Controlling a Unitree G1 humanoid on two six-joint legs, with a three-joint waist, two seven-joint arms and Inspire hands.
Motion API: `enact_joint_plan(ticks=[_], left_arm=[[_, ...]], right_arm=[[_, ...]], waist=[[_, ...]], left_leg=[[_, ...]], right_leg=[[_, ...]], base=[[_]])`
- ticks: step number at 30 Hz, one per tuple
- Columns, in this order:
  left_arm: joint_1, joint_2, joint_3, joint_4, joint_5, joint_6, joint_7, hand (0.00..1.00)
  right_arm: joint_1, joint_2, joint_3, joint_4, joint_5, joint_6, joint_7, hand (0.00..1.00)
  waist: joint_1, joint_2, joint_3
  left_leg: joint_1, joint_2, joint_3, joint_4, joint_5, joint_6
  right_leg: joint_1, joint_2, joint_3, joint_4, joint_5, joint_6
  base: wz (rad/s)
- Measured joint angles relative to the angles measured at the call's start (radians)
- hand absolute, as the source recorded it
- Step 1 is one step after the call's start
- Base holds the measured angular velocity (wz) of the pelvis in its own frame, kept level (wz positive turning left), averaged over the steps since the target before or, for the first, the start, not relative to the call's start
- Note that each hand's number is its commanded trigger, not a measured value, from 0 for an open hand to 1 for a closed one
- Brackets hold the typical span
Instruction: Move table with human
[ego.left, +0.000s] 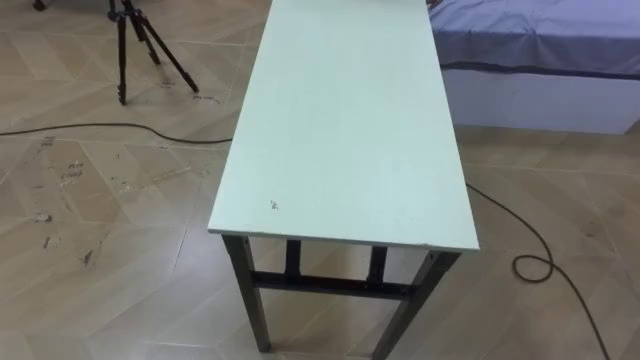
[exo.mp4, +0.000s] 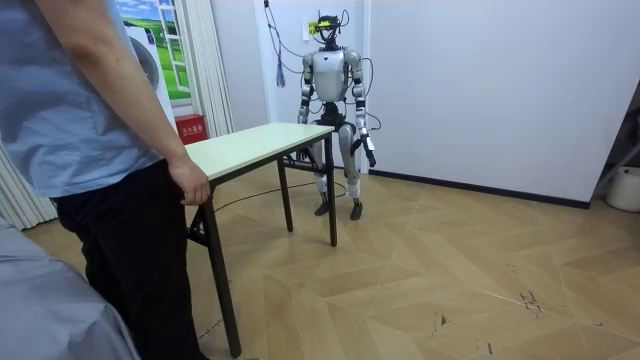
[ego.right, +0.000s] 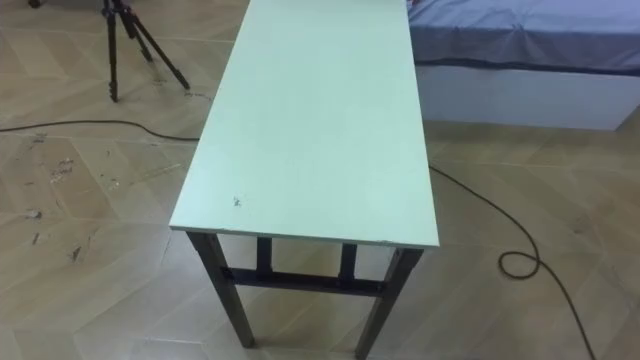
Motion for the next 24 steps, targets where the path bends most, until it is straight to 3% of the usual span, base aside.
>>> enact_joint_plan(ticks=[8, 14, 18, 24], left_arm=[[0.000, -0.003, -0.003, 0.000, 0.019, 0.000, 0.023, 0.00], [0.001, -0.003, -0.007, 0.002, -0.050, 0.000, 0.017, 0.00], [-0.004, -0.004, -0.006, 0.023, -0.234, 0.000, -0.042, 0.00], [-0.001, -0.002, -0.005, 0.028, -0.488, 0.003, -0.208, 0.00]], right_arm=[[0.000, -0.001, 0.000, 0.001, 0.002, 0.000, 0.010, 0.00], [0.000, -0.001, -0.003, -0.003, 0.015, -0.001, 0.013, 0.00], [0.002, -0.001, -0.005, 0.001, 0.042, 0.000, 0.045, 0.00], [0.007, -0.006, -0.062, -0.020, 0.072, 0.003, 0.101, 0.00]], waist=[[-0.002, 0.003, -0.0005], [-0.023, 0.003, -0.0007], [-0.025, 0.001, -0.0003], [-0.022, 0.005, -0.0011]], left_leg=[[0.000, 0.001, 0.007, 0.000, 0.000, 0.000], [-0.002, 0.000, 0.010, -0.001, 0.000, 0.000], [-0.001, 0.001, 0.020, 0.000, 0.000, 0.000], [0.000, 0.001, 0.023, 0.002, 0.000, 0.001]], right_leg=[[0.001, 0.001, 0.006, 0.000, 0.000, 0.000], [0.006, 0.000, -0.002, 0.001, 0.000, 0.000], [-0.001, 0.000, 0.002, 0.002, 0.000, 0.000], [-0.004, -0.001, -0.001, 0.001, 0.000, 0.000]], base=[[-0.01], [0.02], [-0.02], [0.00]])
